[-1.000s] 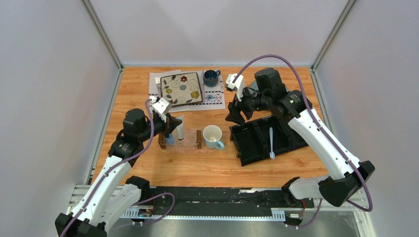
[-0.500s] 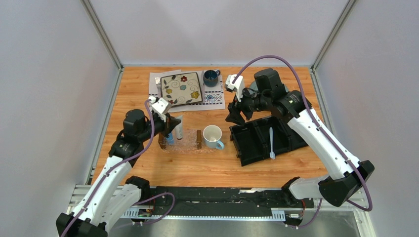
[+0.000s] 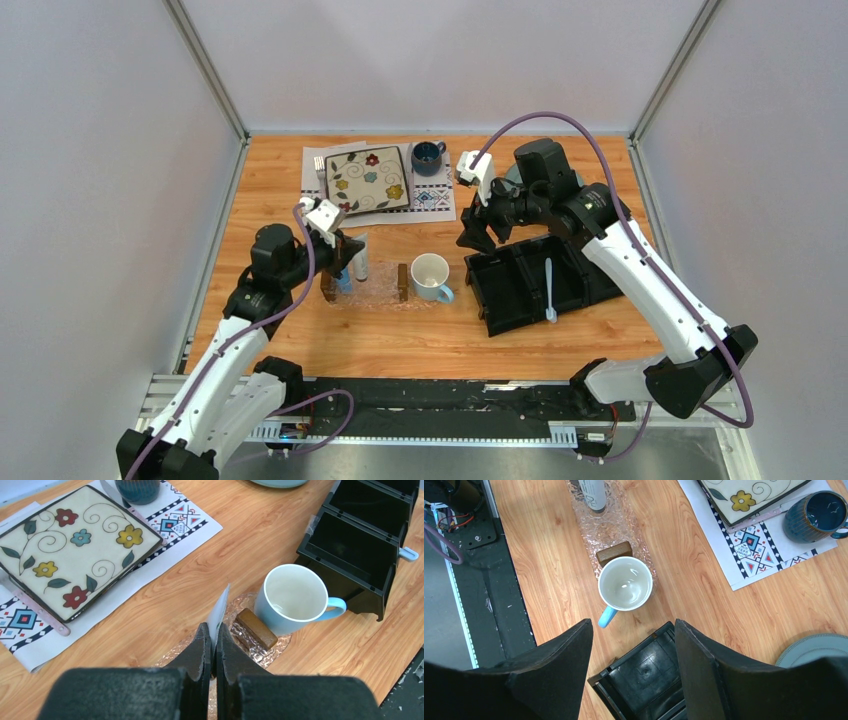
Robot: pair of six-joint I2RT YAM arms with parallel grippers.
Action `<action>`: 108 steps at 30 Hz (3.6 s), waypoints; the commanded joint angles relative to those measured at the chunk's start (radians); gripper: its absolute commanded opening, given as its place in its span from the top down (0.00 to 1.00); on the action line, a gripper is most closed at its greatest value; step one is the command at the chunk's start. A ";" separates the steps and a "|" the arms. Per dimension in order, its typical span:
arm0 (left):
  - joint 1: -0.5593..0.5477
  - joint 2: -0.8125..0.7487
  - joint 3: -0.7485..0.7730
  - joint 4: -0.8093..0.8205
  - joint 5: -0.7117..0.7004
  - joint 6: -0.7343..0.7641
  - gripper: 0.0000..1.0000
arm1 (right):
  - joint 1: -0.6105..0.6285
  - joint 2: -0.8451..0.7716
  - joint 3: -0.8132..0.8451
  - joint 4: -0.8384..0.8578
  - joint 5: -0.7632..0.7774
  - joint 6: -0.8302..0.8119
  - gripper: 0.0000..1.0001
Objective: Prepare toiletry sets of a toothbrush and toothpaste on the tray
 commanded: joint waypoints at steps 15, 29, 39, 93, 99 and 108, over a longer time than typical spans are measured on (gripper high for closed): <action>0.010 -0.003 -0.011 0.092 0.018 -0.022 1.00 | -0.005 -0.008 -0.007 0.039 0.005 -0.011 0.35; 0.010 0.005 -0.031 0.103 0.022 -0.021 1.00 | -0.005 -0.016 -0.016 0.041 0.009 -0.014 0.35; 0.019 0.011 -0.040 0.106 0.022 -0.018 1.00 | -0.005 -0.011 -0.016 0.042 0.009 -0.016 0.35; 0.027 0.048 -0.095 0.183 0.064 0.001 1.00 | -0.004 -0.027 -0.025 0.038 0.012 -0.028 0.34; 0.027 0.052 -0.097 0.171 0.064 0.002 1.00 | -0.004 -0.019 -0.024 0.035 0.009 -0.028 0.34; 0.037 0.057 -0.097 0.155 0.065 0.030 1.00 | -0.004 -0.019 -0.015 0.032 0.006 -0.030 0.34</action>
